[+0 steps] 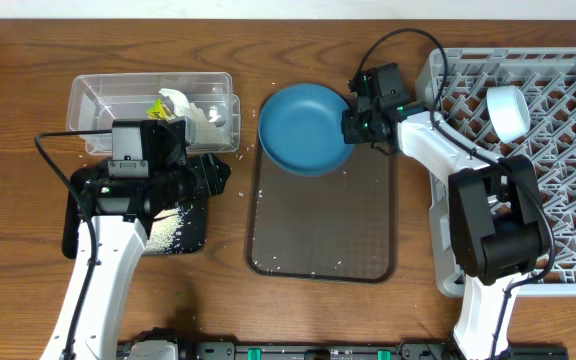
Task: Sort waste into correct bins and load items into the dishwasher rack
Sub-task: 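Grasp the teal plate rim with the right gripper, then lift the teal plate and carry it over the dish rack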
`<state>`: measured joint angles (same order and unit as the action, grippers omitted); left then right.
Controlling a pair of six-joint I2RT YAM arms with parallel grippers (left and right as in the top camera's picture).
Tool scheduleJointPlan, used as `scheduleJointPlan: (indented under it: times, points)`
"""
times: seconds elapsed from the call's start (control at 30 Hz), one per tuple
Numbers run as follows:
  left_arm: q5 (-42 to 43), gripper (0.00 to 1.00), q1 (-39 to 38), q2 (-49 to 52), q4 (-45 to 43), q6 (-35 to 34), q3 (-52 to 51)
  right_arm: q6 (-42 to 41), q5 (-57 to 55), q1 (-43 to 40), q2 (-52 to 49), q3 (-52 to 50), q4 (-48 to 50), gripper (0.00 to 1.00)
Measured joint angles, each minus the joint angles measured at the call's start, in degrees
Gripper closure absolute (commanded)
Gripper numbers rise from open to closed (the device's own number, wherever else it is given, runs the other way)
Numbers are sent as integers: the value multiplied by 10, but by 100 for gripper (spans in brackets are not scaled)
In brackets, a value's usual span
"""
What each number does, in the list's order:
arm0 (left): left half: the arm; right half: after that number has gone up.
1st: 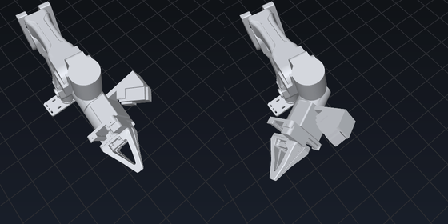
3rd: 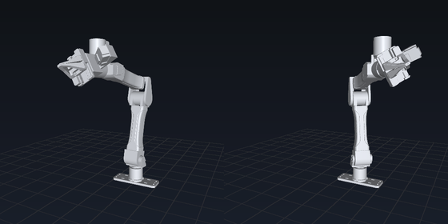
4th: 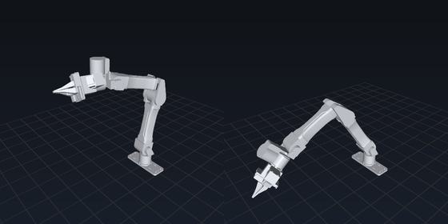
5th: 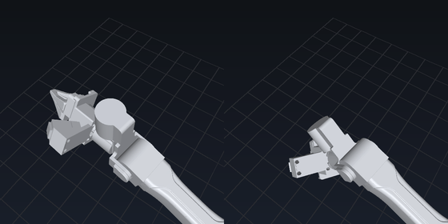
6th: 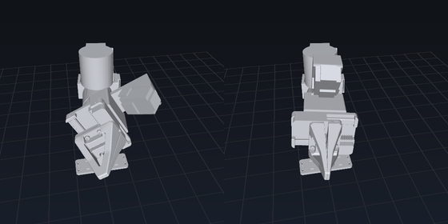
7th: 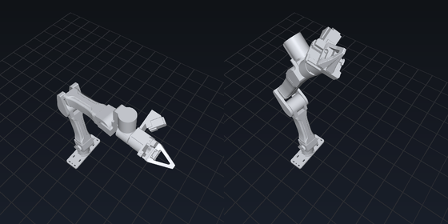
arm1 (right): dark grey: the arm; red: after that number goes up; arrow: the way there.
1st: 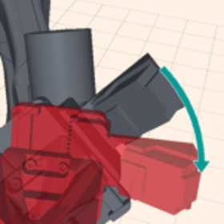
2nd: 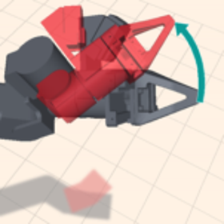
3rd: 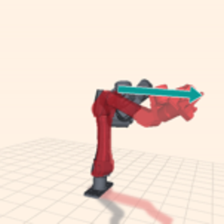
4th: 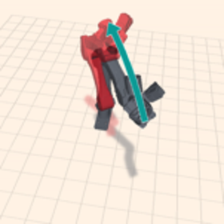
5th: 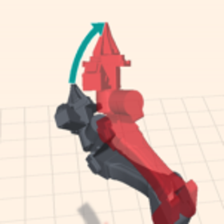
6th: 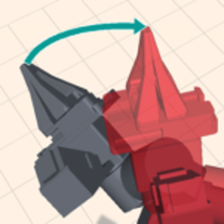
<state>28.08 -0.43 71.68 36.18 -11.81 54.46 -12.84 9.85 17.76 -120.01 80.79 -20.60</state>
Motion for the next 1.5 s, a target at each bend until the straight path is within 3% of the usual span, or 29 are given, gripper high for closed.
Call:
scheduleJointPlan:
  times: [0.37, 0.6, 0.83, 1.13, 1.3, 1.5]
  points:
    - [0, 45, 0, 0, 2, 0, 0, 28, -113, -12, 74, -3, -40, 99]
    - [0, 44, 0, 0, 2, 0, 0, 116, -286, -24, 185, -3, -15, 99]
    - [0, 45, 0, 0, 3, 0, 0, 305, -495, -35, 229, -3, 145, 99]
    - [-2, 44, 0, 0, 3, 0, 0, 613, -581, -128, 229, -3, 289, 99]
    - [-2, 45, 0, 0, 3, 0, 0, 710, -589, -183, 229, -3, 313, 99]
    - [-2, 45, 0, 0, 3, 0, 0, 768, -572, -244, 229, -3, 314, 99]
